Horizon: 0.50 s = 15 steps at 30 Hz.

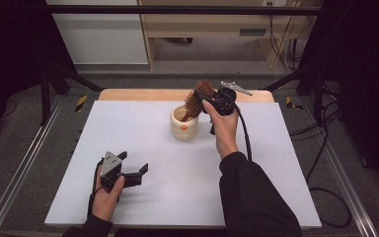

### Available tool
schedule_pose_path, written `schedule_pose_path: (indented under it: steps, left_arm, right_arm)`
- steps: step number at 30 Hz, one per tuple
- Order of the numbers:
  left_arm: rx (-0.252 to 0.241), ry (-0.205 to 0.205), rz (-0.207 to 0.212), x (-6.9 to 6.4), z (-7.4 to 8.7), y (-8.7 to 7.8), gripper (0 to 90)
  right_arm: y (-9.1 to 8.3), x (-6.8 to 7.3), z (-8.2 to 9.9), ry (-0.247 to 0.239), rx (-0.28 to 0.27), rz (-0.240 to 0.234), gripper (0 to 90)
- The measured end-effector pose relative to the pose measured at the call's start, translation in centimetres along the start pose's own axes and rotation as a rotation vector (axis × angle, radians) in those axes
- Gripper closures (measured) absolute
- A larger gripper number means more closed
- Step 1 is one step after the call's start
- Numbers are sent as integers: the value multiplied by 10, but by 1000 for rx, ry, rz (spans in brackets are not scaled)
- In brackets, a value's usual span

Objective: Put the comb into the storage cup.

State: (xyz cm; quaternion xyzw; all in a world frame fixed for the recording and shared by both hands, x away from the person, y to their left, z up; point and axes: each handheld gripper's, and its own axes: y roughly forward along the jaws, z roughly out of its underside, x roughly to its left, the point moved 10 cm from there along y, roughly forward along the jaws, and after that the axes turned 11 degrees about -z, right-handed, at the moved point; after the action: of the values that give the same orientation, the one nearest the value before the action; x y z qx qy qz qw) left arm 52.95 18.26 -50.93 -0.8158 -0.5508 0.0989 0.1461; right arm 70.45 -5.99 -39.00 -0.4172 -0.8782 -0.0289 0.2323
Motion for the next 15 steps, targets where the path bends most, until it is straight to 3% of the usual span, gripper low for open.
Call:
schedule_pose_path:
  steps: [15]
  left_arm:
    - [-1,-2,-1,0,0,0,40]
  right_arm:
    - [-6,1,-5,-15,-16,2,229]
